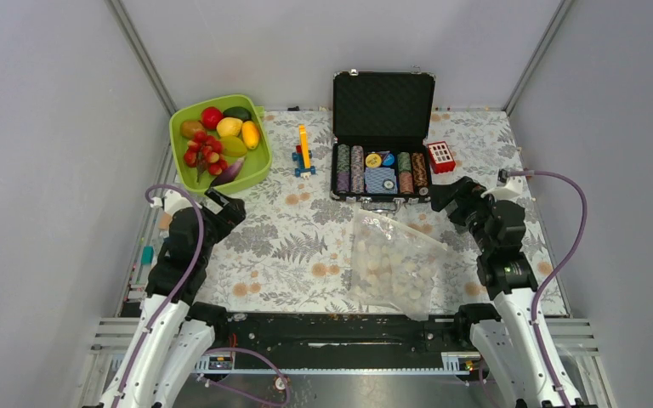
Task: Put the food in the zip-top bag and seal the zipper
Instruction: Pick up the bin at the corner of the board.
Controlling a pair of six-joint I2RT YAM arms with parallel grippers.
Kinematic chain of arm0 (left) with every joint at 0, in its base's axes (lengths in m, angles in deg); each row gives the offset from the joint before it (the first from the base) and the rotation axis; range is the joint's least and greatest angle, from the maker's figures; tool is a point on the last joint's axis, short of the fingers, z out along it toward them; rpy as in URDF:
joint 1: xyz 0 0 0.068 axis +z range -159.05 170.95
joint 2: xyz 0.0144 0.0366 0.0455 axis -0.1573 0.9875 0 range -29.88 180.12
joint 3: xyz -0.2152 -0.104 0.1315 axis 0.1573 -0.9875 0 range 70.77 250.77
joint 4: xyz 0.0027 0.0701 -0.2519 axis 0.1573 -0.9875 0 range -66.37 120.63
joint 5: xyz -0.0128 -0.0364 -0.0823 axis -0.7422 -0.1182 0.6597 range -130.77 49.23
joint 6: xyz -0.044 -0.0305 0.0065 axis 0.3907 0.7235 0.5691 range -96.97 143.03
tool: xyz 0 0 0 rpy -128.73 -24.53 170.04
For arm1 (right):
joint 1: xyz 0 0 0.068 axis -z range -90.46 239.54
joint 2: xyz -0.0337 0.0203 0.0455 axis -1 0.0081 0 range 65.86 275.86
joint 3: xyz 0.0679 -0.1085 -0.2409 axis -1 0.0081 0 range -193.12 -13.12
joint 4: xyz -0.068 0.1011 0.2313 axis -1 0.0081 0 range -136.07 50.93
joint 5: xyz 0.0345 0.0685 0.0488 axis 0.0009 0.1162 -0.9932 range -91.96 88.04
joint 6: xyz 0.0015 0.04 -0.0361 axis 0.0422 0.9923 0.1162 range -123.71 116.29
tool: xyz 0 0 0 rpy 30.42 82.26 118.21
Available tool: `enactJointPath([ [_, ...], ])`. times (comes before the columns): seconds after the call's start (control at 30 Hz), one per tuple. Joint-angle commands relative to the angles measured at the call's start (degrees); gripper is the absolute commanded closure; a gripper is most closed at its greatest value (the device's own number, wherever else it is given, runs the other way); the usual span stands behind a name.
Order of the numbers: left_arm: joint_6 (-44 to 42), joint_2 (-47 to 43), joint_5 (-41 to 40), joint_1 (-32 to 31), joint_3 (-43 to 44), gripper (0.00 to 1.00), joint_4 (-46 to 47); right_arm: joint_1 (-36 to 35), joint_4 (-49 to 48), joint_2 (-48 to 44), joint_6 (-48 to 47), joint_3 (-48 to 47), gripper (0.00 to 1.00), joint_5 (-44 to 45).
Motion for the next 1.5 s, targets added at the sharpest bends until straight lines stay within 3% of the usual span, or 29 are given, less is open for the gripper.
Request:
enactJointPath([
  [0.0,-2.48,1.4,2.14,0.22,1.86,0.01,6.02,0.14,-3.86,-1.55,-3.83,1.36,0.02,-3.2],
  [0.33,-6.35,8.58,4.4,0.28,3.99,0.01,11.4,0.13,-5.36,-2.03,-7.94,2.64,0.02,-12.2],
  [0.53,-9.38,15.54,12.5,0.27,6.49,0.01,15.03,0.12,-4.6,3.37,-12.13,1.02,0.02,-19.33],
  [0.6,-15.16,18.28,15.03,0.26,9.64,0.01,15.06,0.12,-0.22,8.29,-11.99,-2.17,0.02,-19.73],
  [0.7,-31.15,26.22,20.51,0.24,16.13,0.01,16.15,0.1,4.28,14.41,-11.84,-6.12,0.02,-24.59],
  [0.8,-47.29,36.23,25.37,0.22,22.43,0.01,16.81,0.1,3.56,15.6,-11.19,-6.3,0.02,-26.84],
  [0.9,-54.73,47.19,24.81,0.34,30.45,0.01,12.36,0.16,2.87,13.81,-11.35,-5.13,0.02,-23.73],
  [1.1,-55.51,64.67,22.63,1.11,42.72,0.02,6.03,0.16,1.14,11.26,-11.78,-3.64,0.02,-22.41],
  [1.47,-53.74,75.13,21.71,1.19,45.9,0.09,6.83,0.18,1.3,10.65,-11.44,-3.89,0.02,-21.37],
])
